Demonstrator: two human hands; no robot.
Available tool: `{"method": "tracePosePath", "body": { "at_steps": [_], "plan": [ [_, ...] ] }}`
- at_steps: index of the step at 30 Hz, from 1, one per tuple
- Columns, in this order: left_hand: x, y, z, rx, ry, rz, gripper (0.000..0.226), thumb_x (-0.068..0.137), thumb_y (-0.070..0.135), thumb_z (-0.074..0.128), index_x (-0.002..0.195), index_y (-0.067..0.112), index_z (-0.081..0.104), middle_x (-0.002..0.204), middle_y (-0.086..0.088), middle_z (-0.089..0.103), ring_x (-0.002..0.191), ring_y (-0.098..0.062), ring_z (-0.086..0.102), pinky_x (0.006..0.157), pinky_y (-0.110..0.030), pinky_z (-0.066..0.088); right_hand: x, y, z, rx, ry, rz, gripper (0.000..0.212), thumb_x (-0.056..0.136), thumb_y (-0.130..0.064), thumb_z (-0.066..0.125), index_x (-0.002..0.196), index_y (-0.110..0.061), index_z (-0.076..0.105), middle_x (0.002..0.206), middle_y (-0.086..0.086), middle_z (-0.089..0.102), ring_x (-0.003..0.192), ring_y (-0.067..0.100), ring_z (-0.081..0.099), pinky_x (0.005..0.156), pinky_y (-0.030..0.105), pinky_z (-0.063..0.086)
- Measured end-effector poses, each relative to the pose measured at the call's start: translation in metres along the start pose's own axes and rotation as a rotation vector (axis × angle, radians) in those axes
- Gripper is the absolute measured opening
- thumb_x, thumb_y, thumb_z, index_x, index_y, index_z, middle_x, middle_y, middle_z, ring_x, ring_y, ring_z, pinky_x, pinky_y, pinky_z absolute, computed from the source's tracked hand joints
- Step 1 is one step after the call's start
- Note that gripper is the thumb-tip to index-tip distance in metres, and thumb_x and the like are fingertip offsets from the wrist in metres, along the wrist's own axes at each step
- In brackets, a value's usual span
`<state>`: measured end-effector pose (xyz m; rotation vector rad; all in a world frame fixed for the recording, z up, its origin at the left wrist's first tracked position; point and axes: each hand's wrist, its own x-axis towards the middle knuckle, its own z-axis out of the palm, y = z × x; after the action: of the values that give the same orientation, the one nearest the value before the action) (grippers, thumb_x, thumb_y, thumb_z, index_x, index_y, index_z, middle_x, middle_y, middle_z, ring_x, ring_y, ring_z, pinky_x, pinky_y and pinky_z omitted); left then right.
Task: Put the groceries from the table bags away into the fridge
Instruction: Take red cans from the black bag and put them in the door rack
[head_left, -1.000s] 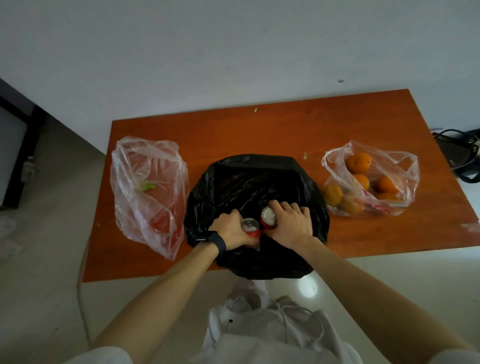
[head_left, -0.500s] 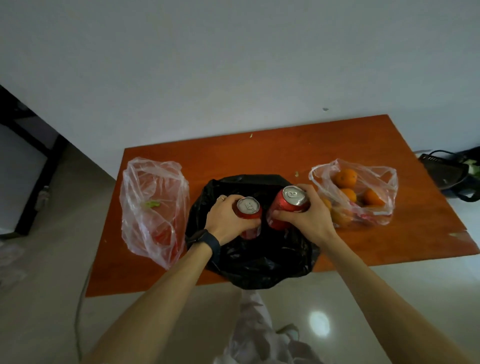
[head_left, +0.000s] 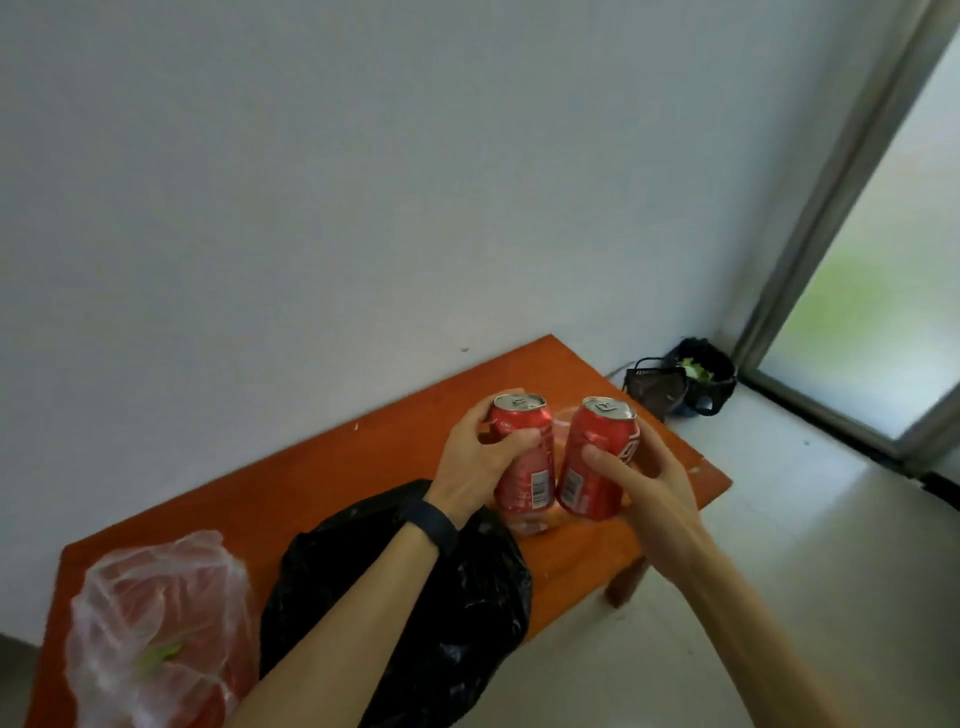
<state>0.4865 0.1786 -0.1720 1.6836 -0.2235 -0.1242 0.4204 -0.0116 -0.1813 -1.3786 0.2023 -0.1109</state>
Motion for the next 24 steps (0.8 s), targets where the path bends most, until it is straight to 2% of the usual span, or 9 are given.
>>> {"method": "tracePosePath", "body": {
  "at_steps": [5,7,10,12,15,17,21,24],
  "plan": [
    [-0.006,0.035,0.081,-0.084,-0.252,0.085,0.036,0.1,0.025,0.055,0.135,0.021,0.047,0.115,0.0,0.064,0.092,-0.004,0.069,0.071,-0.02,0.056,-0.044,-0.03,-0.046,0.059,0.137,-0.045,0.051,0.084,-0.032,0.075,0.132,-0.031,0.059,0.121,0.003,0.071,0.109,0.027,0.069,0.089,0.055,0.057],
    [-0.011,0.046,0.111,-0.091,-0.366,0.115,0.039,0.096,0.038,0.061,0.13,0.026,0.047,0.113,0.001,0.065,0.093,-0.007,0.07,0.075,-0.026,0.059,-0.066,-0.041,-0.068,0.051,0.205,-0.07,0.051,0.084,-0.036,0.076,0.132,-0.031,0.059,0.121,0.002,0.07,0.109,0.027,0.069,0.089,0.056,0.057],
    [-0.021,0.066,0.16,-0.077,-0.52,0.154,0.056,0.075,0.059,0.067,0.122,0.032,0.051,0.113,0.0,0.067,0.097,-0.015,0.07,0.084,-0.041,0.06,-0.102,-0.056,-0.102,0.055,0.328,-0.105,0.059,0.077,-0.037,0.073,0.133,-0.029,0.055,0.122,0.005,0.068,0.109,0.027,0.069,0.089,0.054,0.057],
    [-0.03,0.083,0.193,-0.074,-0.628,0.183,0.064,0.069,0.061,0.067,0.123,0.031,0.051,0.113,-0.002,0.067,0.096,-0.016,0.07,0.082,-0.038,0.061,-0.128,-0.068,-0.125,0.035,0.409,-0.144,0.062,0.073,-0.034,0.075,0.13,-0.028,0.054,0.12,0.006,0.069,0.107,0.026,0.069,0.087,0.047,0.059],
    [-0.048,0.112,0.246,-0.1,-0.784,0.234,0.069,0.066,0.056,0.07,0.125,0.026,0.052,0.112,-0.005,0.068,0.097,-0.02,0.071,0.082,-0.04,0.061,-0.167,-0.092,-0.163,-0.01,0.521,-0.222,0.073,0.063,-0.035,0.08,0.13,-0.025,0.053,0.119,0.008,0.069,0.106,0.027,0.07,0.087,0.047,0.059],
    [-0.06,0.132,0.283,-0.112,-0.852,0.28,0.07,0.063,0.054,0.071,0.124,0.024,0.052,0.11,-0.005,0.068,0.096,-0.022,0.071,0.08,-0.039,0.061,-0.191,-0.111,-0.192,-0.034,0.583,-0.266,0.072,0.064,-0.03,0.08,0.13,-0.026,0.053,0.116,0.006,0.069,0.105,0.026,0.07,0.086,0.044,0.059],
    [-0.091,0.178,0.357,-0.124,-0.951,0.37,0.076,0.059,0.055,0.069,0.125,0.023,0.049,0.11,-0.004,0.067,0.092,-0.017,0.071,0.069,-0.024,0.058,-0.236,-0.149,-0.257,-0.094,0.674,-0.341,0.067,0.066,-0.024,0.078,0.128,-0.029,0.053,0.114,0.007,0.07,0.104,0.026,0.07,0.087,0.046,0.059],
    [-0.112,0.212,0.414,-0.126,-1.007,0.449,0.075,0.057,0.053,0.07,0.124,0.027,0.048,0.112,-0.002,0.065,0.095,-0.017,0.07,0.072,-0.026,0.059,-0.27,-0.18,-0.309,-0.17,0.708,-0.395,0.066,0.067,-0.023,0.077,0.128,-0.031,0.051,0.113,0.005,0.069,0.103,0.023,0.07,0.082,0.04,0.06]
  ]
}}
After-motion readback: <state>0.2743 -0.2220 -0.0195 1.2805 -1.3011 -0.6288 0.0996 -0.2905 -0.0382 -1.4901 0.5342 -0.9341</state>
